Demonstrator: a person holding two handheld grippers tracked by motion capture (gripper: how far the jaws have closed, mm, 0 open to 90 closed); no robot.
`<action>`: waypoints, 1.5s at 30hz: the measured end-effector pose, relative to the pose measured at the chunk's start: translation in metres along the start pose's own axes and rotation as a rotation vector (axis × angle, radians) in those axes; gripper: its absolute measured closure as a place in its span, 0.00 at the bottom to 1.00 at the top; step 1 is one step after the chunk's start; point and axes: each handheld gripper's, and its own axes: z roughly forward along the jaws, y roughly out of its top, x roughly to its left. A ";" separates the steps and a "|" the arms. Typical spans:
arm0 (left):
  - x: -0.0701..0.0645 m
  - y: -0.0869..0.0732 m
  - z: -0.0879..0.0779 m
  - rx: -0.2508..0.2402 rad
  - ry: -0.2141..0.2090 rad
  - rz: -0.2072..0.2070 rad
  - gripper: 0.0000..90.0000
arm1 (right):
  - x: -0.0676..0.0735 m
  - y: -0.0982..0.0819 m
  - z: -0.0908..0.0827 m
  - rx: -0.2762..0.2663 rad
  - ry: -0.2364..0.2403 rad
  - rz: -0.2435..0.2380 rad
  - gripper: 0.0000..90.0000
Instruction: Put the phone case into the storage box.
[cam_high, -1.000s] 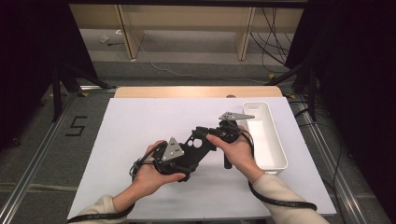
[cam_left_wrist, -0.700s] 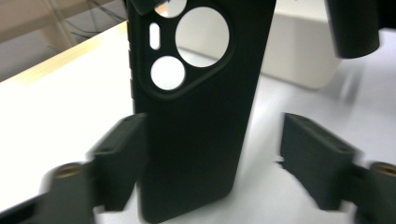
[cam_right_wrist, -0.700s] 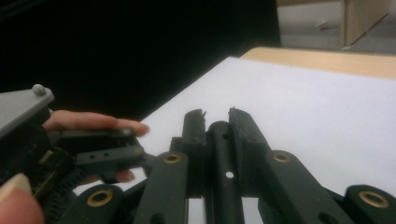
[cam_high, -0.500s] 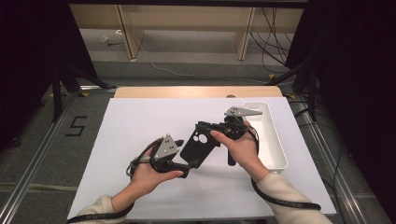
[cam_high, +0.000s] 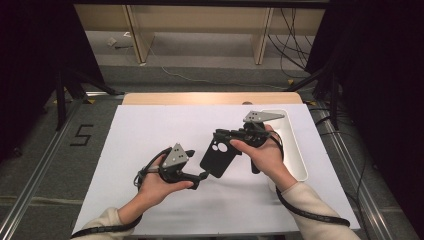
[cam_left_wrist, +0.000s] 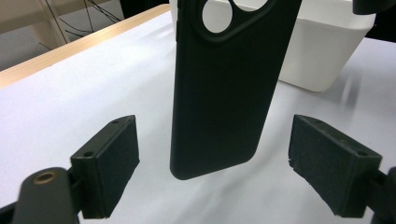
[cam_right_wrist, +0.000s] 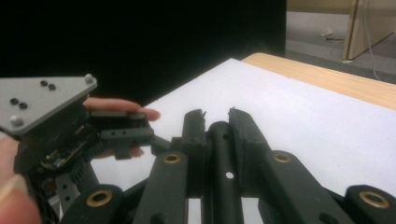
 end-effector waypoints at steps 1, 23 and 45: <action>0.000 0.000 0.000 0.002 -0.003 0.001 0.18 | 0.000 0.000 0.000 0.013 0.000 -0.010 0.86; 0.001 -0.002 0.002 0.007 -0.066 -0.008 0.32 | 0.008 0.003 0.005 0.113 0.102 -0.156 0.86; -0.002 -0.004 0.009 0.024 -0.107 0.016 0.41 | 0.017 0.003 0.010 0.138 0.154 -0.188 0.86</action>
